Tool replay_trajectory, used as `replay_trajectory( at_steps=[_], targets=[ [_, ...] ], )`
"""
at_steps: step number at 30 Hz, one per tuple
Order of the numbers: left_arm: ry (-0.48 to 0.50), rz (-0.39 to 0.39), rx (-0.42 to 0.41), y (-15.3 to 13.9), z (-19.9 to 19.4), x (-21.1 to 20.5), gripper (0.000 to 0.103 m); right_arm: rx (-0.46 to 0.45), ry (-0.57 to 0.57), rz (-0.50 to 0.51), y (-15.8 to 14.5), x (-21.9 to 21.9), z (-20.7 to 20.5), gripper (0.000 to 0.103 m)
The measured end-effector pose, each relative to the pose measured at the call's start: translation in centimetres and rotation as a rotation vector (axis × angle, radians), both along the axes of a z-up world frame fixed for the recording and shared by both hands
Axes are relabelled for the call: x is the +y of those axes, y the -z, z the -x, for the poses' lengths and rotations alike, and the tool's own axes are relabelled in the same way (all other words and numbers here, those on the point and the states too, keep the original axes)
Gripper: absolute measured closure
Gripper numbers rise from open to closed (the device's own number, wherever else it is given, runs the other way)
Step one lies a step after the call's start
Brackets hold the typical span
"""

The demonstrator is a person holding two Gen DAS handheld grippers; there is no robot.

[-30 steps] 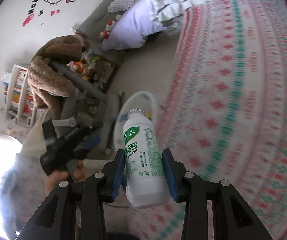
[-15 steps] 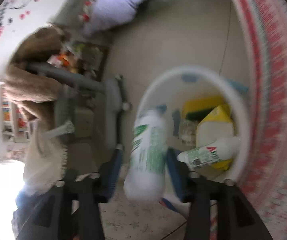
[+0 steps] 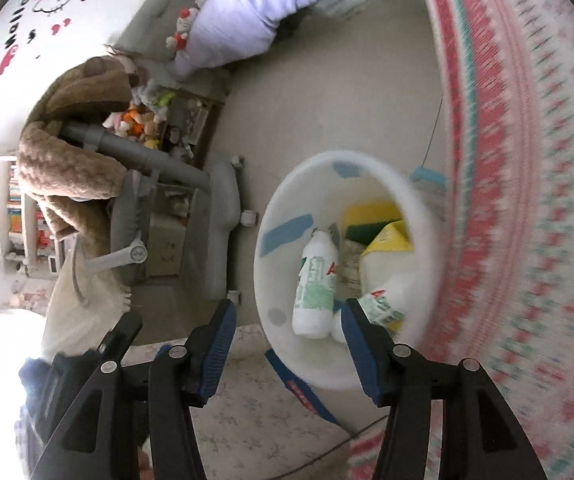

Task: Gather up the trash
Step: 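Move both open grippers back over the bed, then grasp the blue snack box with the left gripper while the right gripper grasps the milk carton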

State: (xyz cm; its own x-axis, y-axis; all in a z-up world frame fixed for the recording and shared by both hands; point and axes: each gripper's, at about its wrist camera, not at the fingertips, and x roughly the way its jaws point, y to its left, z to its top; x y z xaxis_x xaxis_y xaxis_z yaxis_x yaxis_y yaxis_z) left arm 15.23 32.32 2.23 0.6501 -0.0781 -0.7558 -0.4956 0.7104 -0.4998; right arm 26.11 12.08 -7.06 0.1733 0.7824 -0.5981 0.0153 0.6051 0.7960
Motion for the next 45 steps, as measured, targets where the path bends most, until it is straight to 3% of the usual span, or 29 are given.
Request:
replay_trajectory(
  at_steps=[8,14,22,24,26,32,37,41,44,45],
  targets=[
    [0.248,-0.126,-0.017,-3.3,-0.9,-8.7,0.039,-0.048,0.000,0.028,-3.6,-7.2,3.0,0.046],
    [0.474,-0.205,-0.049,-5.4,-0.3,-17.6,0.038,-0.074,0.078,0.060,-7.0,-17.4,6.0,0.046],
    [0.843,-0.271,-0.048,-3.7,1.3,-31.5,0.037,-0.105,0.354,0.102,-9.5,-33.5,11.4,0.042],
    [0.926,-0.338,-0.041,-2.6,1.5,-34.8,0.037,-0.114,0.453,0.185,-9.4,-37.4,12.4,0.041],
    [0.989,-0.389,-0.047,-1.7,1.7,-37.5,0.037,-0.117,0.556,0.339,-9.4,-40.9,13.4,0.041],
    [1.153,-0.365,-0.023,1.5,1.1,-43.0,0.030,-0.137,0.646,0.474,-9.8,-45.9,14.3,0.037],
    [1.189,-0.271,0.068,4.7,-0.4,-45.0,0.030,-0.036,0.596,0.453,-6.8,-47.3,13.7,0.037],
    [1.186,-0.193,0.113,6.3,-0.9,-45.4,0.031,0.028,0.591,0.501,-5.3,-47.4,13.2,0.037],
    [1.208,-0.157,0.131,6.9,-0.5,-45.8,0.051,0.034,0.565,0.522,-5.0,-47.1,13.4,0.037],
    [1.215,-0.164,0.141,7.0,-0.2,-46.0,0.064,0.032,0.558,0.530,-5.0,-47.0,13.4,0.037]
  ],
)
